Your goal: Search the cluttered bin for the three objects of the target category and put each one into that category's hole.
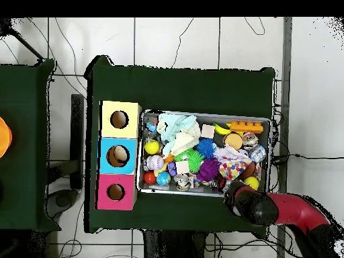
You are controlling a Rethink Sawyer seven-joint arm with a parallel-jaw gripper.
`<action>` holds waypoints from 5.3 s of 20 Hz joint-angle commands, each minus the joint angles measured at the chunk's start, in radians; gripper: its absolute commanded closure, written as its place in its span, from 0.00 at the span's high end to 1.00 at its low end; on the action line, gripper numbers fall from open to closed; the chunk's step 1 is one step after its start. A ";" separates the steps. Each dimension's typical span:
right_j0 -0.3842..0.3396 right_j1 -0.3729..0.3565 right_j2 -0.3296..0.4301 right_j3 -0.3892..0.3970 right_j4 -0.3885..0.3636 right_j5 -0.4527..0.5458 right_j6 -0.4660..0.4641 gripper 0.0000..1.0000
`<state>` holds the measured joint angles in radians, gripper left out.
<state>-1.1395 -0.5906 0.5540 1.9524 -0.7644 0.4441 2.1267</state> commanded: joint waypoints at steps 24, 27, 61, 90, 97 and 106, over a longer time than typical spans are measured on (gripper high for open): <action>-0.001 -0.088 0.057 -0.031 0.103 0.018 -0.049 1.00; 0.006 -0.114 0.059 -0.026 0.125 0.035 -0.059 1.00; 0.106 0.117 -0.050 -0.161 0.076 -0.129 -0.013 1.00; 0.221 0.073 -0.156 -0.315 -0.018 -0.194 -0.047 1.00; 0.304 -0.003 -0.256 -0.296 -0.013 -0.086 -0.045 1.00; 0.339 0.019 -0.273 -0.306 -0.037 -0.011 -0.159 1.00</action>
<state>-0.8185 -0.5718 0.3144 1.7427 -0.7170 0.2855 2.1267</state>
